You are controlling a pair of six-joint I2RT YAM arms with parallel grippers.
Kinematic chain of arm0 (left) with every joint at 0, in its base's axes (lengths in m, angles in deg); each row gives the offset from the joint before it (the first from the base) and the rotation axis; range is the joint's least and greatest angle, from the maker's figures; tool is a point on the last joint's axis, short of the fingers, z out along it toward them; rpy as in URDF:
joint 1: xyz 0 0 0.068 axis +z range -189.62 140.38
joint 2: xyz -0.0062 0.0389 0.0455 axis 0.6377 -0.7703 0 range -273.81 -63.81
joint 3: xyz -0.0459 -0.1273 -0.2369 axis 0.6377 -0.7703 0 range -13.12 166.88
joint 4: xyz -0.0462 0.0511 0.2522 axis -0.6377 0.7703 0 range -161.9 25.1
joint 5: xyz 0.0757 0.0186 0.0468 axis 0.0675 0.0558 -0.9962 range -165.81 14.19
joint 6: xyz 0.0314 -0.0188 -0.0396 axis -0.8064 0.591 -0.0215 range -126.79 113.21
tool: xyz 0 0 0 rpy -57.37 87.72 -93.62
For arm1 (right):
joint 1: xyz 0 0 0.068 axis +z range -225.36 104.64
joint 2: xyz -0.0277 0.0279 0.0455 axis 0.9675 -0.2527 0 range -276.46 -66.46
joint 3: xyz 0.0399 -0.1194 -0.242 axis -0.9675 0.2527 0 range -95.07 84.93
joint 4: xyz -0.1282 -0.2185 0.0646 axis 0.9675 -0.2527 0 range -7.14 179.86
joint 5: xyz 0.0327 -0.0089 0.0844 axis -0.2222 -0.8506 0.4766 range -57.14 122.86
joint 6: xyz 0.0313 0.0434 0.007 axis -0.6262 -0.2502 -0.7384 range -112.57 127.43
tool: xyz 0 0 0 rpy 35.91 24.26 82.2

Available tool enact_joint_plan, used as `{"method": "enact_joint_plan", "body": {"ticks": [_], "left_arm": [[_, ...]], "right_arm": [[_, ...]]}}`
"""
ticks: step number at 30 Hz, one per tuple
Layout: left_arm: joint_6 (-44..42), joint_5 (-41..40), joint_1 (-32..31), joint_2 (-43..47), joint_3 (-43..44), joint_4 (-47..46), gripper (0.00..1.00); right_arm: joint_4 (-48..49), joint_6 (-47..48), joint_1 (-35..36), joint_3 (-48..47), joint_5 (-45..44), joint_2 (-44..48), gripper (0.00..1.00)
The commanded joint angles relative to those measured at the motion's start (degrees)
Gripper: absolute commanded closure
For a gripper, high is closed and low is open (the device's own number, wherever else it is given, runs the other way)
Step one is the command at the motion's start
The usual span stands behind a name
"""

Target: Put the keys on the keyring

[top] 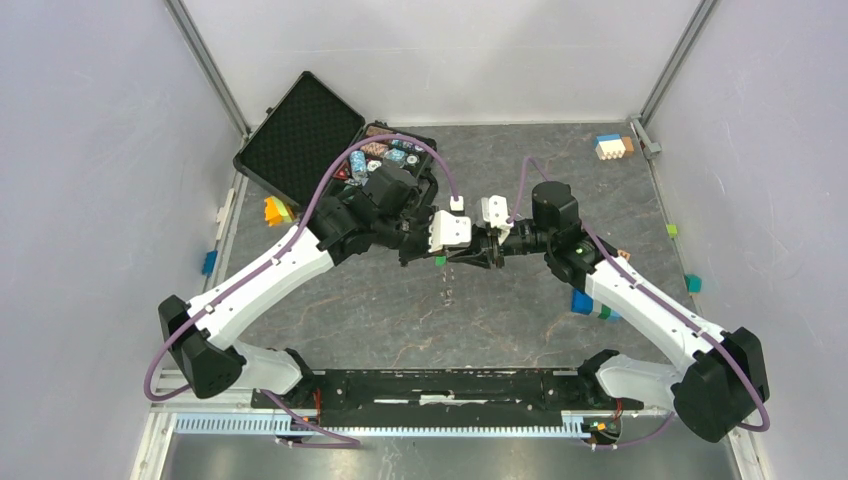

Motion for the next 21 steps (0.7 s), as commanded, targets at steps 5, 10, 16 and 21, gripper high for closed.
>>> {"method": "enact_joint_plan", "body": {"ticks": [5,10,16,21], "left_arm": [[-1.3,0.2,-0.5,-0.1,0.7,-0.6,0.98],[-1.3,0.5,-0.6,-0.2,0.7,-0.6,0.98],[-1.2,0.6,-0.6,-0.3,0.5,-0.6,0.98],[-1.2,0.6,-0.7,-0.4,0.2,-0.6,0.98]], "right_arm": [[1.5,-0.9,0.4,-2.6,0.3,-0.4,0.76],[1.7,-1.1,0.3,-2.6,0.1,-0.6,0.85],[2.0,-1.5,0.4,-2.8,-0.3,-0.8,0.86],[2.0,-1.8,0.4,-2.8,-0.3,-0.9,0.82]]}}
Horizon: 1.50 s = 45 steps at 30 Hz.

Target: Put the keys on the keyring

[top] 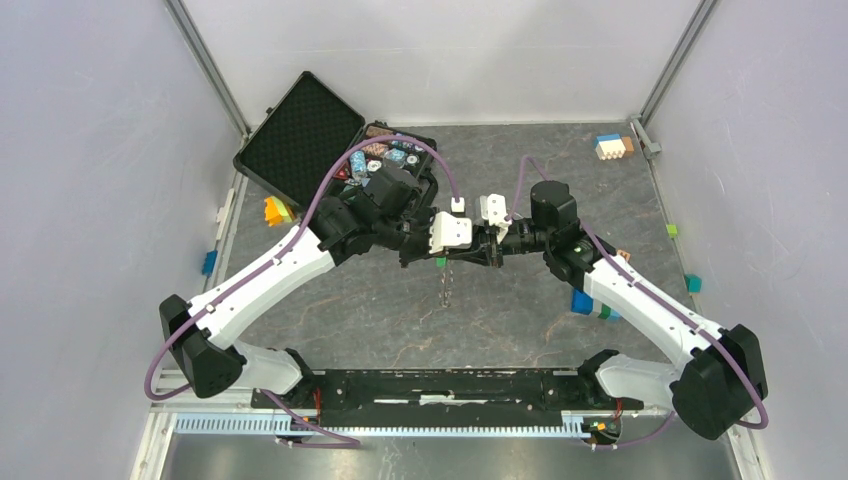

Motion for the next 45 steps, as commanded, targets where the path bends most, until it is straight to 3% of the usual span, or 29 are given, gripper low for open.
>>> {"method": "enact_joint_plan", "body": {"ticks": [1,12,16,21,25,29,36,45], "left_arm": [[-1.2,0.6,-0.3,-0.2,0.1,-0.8,0.98],[-1.2,0.9,-0.4,-0.1,0.2,-0.9,0.98],[-1.0,1.1,-0.4,0.0,0.4,-0.9,0.98],[-1.0,1.5,-0.4,0.1,0.5,-0.9,0.98],[-1.0,1.4,-0.4,0.2,0.5,-0.9,0.98],[-0.9,1.6,-0.4,0.4,0.6,-0.9,0.98],[-0.2,1.2,-0.3,2.6,-1.3,-4.1,0.98],[-2.1,2.4,0.7,4.9,-5.1,-5.4,0.49]], "right_arm": [[1.6,-0.9,0.4,-2.7,0.0,-0.1,0.81],[1.9,-1.2,0.3,-2.6,-0.1,-0.2,0.89],[1.9,-1.1,0.3,-2.0,-0.5,-0.4,0.83],[1.8,-0.9,0.4,-1.6,-0.9,-0.5,0.84],[1.6,-0.7,0.3,-1.6,-1.1,-0.4,0.89],[1.1,-0.1,0.3,-1.6,-1.2,-0.4,1.0],[0.3,2.2,0.3,-1.5,-4.0,1.4,1.0],[2.2,-0.6,-0.6,-2.2,-1.4,2.8,1.0]]}}
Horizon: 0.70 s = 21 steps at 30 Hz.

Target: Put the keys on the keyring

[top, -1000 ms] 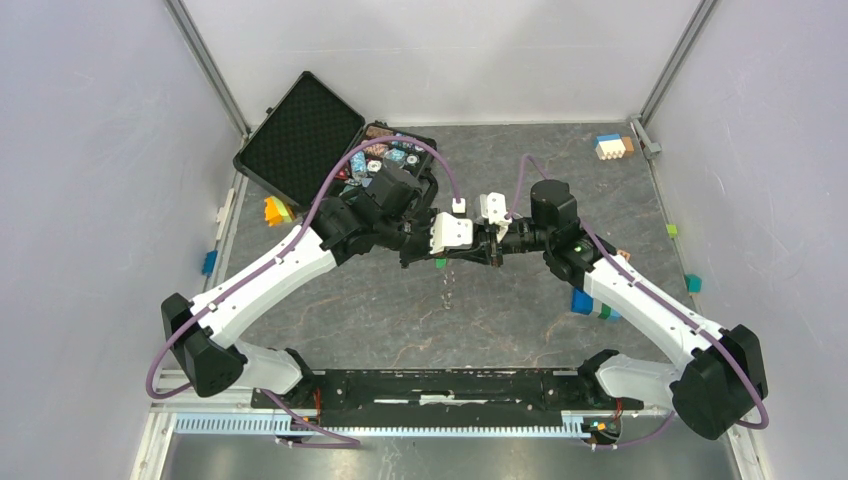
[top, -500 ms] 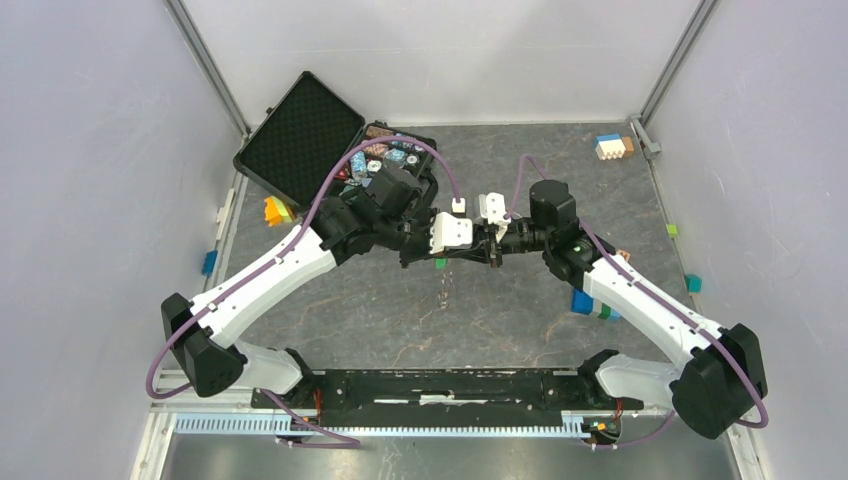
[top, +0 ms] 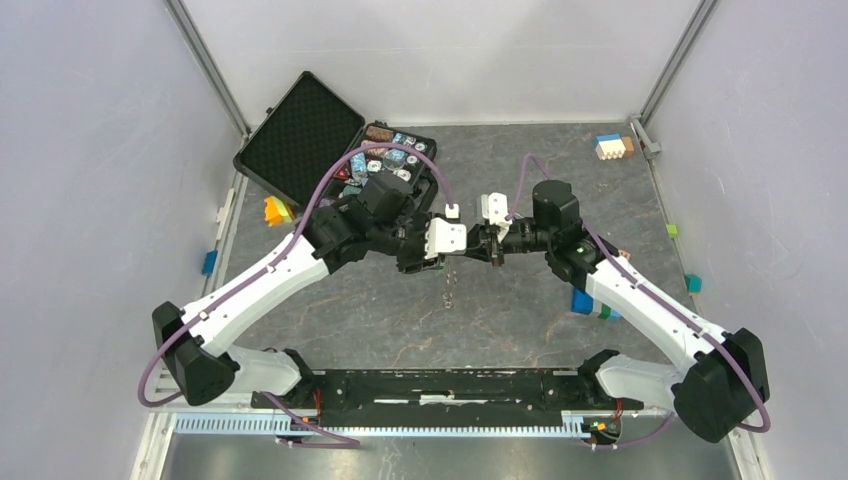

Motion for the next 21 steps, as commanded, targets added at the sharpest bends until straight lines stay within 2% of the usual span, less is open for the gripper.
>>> {"method": "enact_joint_plan", "body": {"ticks": [1,3,5,14,17,21], "left_arm": [[-1.7,1.9,1.0,2.9,-1.7,-2.7,0.45],[-1.2,2.2,1.8,3.8,-3.4,-4.8,0.39],[-1.3,2.3,2.1,4.5,-5.2,-7.2,0.36],[1.3,6.1,2.9,5.1,-11.8,-19.3,0.43],[2.8,6.7,3.0,4.9,-12.5,-21.4,0.5],[3.7,6.9,3.2,5.2,-13.9,-23.4,0.69]], "right_arm": [[3.4,-1.6,-0.8,-1.7,0.9,2.1,1.0],[4.4,-2.9,-1.1,-1.6,1.9,2.3,1.0],[6.3,-4.8,-1.5,-1.2,3.1,2.5,1.0],[11.7,-10.8,-3.0,-0.5,5.9,2.5,1.0],[13.5,-12.0,-3.4,0.4,6.3,2.6,1.0],[14.4,-12.7,-3.6,1.0,6.5,2.8,1.0]]}}
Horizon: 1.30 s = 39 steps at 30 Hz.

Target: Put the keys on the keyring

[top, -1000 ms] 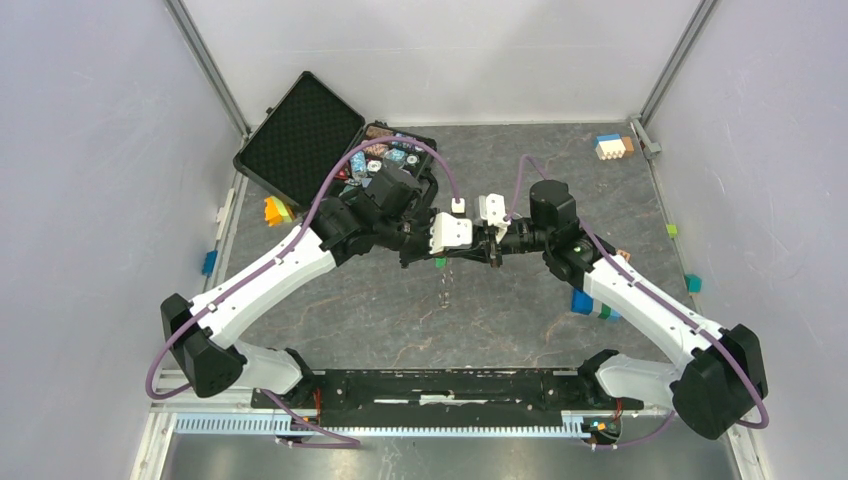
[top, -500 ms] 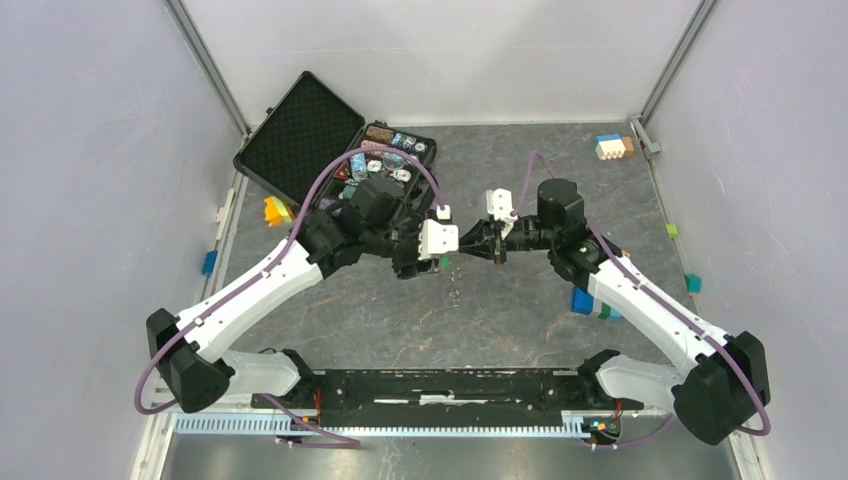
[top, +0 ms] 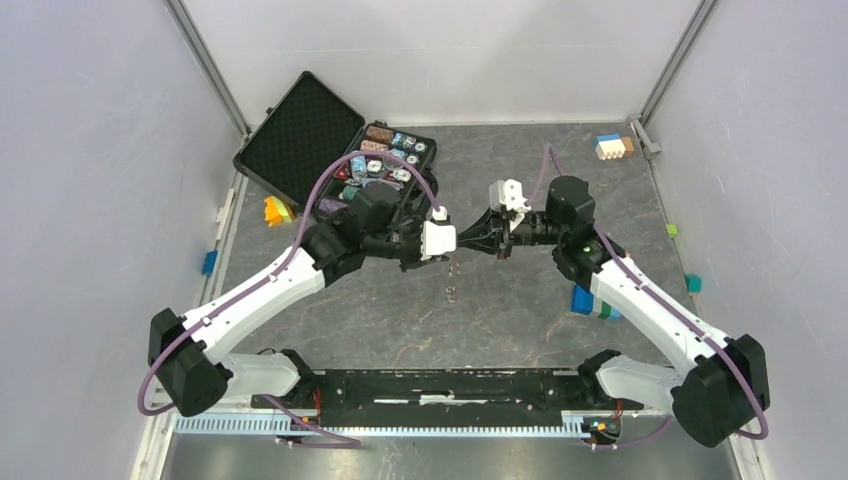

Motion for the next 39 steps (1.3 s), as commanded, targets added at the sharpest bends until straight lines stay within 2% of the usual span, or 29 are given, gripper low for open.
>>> {"method": "enact_joint_plan", "body": {"ticks": [1,4,6,11,22,32,39], "left_arm": [[2.5,2.4,0.4,1.1,-1.9,-6.3,0.74],[2.7,3.1,0.5,1.3,-3.1,-7.5,0.91],[3.5,3.7,0.5,1.1,-3.9,-8.6,0.94],[7.6,6.0,0.6,1.0,-5.6,-13.0,0.97],[14.9,11.2,0.6,-1.7,-6.0,-19.0,0.96],[16.3,9.0,0.6,-4.5,-5.3,-22.0,0.9],[15.1,8.4,0.7,-3.8,-5.5,-21.0,0.66]], "right_arm": [[4.9,-2.4,-0.5,0.5,1.6,1.6,1.0],[6.7,-4.0,-0.8,0.8,2.2,1.6,1.0],[8.3,-5.1,-0.8,1.2,2.6,1.5,1.0],[10.9,-6.3,-0.8,2.6,2.4,1.4,1.0],[13.8,-7.0,-0.8,5.5,1.4,1.5,1.0],[21.4,-12.7,-0.8,9.0,2.7,1.4,1.0],[23.0,-13.6,-0.9,9.8,3.1,1.7,1.0]]}}
